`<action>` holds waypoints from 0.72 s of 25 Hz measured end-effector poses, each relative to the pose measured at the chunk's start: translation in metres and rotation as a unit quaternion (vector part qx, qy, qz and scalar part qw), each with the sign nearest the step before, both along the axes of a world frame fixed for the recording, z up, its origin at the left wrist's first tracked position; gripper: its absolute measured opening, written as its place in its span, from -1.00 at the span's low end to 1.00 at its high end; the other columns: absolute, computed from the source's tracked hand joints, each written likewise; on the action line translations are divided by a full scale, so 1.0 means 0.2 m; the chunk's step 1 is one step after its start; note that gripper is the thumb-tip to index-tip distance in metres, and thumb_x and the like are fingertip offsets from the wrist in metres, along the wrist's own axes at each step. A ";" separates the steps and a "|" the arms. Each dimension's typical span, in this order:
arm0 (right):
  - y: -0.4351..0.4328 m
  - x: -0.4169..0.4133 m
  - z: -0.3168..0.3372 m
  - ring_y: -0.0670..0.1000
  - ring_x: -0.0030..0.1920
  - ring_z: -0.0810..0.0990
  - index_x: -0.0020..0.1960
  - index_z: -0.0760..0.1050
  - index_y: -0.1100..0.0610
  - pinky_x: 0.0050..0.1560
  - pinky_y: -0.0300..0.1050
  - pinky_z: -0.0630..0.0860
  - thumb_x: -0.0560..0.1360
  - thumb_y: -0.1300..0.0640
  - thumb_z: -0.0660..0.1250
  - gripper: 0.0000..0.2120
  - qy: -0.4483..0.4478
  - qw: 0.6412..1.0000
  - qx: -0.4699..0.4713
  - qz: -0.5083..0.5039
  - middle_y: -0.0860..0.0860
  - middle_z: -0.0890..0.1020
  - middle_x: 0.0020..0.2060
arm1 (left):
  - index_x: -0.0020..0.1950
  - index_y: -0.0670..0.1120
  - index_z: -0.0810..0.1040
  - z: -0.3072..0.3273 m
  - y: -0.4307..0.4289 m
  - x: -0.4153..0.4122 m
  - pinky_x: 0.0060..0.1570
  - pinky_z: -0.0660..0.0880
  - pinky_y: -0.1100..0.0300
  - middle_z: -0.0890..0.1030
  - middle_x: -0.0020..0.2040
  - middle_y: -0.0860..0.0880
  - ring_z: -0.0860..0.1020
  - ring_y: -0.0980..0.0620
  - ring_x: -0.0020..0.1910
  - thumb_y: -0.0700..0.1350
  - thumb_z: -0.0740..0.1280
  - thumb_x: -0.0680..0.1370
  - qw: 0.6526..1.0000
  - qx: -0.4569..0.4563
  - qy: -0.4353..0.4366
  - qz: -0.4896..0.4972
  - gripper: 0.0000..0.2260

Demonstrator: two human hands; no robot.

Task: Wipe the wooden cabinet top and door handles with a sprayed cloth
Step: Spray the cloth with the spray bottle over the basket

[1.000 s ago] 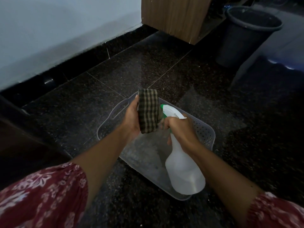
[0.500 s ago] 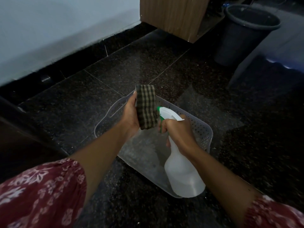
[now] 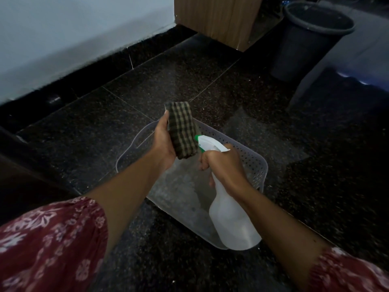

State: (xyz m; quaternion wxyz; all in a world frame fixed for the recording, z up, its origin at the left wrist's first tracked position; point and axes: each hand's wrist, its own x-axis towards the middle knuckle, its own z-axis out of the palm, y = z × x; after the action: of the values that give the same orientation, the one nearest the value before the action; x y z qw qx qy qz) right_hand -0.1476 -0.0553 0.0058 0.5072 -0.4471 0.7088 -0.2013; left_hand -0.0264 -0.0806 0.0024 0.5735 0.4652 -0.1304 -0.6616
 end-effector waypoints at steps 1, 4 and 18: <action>-0.01 0.00 -0.01 0.11 -0.62 0.53 0.07 0.54 0.19 -0.43 -0.14 0.50 0.06 0.17 0.23 -0.44 -0.001 1.000 -0.002 0.001 0.18 0.66 -0.16 | -0.14 -0.06 0.59 0.00 0.00 0.00 -0.11 0.52 0.07 0.70 -0.27 -0.02 0.60 -0.01 -0.11 0.16 0.06 0.59 1.000 -0.004 0.002 0.002 -0.58; -0.03 0.02 -0.01 0.10 -0.63 0.54 0.11 0.55 0.18 -0.41 -0.13 0.49 0.05 0.17 0.22 -0.38 -0.002 1.000 0.010 0.007 0.16 0.66 -0.17 | -0.14 -0.06 0.58 0.02 0.00 -0.01 -0.13 0.51 0.09 0.71 -0.35 -0.01 0.59 0.00 -0.13 0.15 0.04 0.60 1.000 -0.012 0.007 -0.001 -0.58; -0.06 -0.01 -0.02 0.12 -0.51 0.56 -0.28 0.52 0.21 -0.16 0.06 0.64 0.18 0.17 0.26 -0.84 -0.008 1.000 0.005 0.005 0.06 0.57 -0.56 | 0.16 -0.11 0.55 -0.01 0.02 -0.04 -0.13 0.52 0.08 0.64 -0.11 -0.07 0.59 -0.02 -0.11 0.16 0.03 0.60 1.000 0.000 0.013 -0.020 -0.54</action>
State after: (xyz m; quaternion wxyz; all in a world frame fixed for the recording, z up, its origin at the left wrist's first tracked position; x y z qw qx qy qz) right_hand -0.1501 -0.0677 0.0014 0.5165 -0.4458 0.7035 -0.1988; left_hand -0.0353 -0.0756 0.0003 0.5617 0.4540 -0.1323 -0.6789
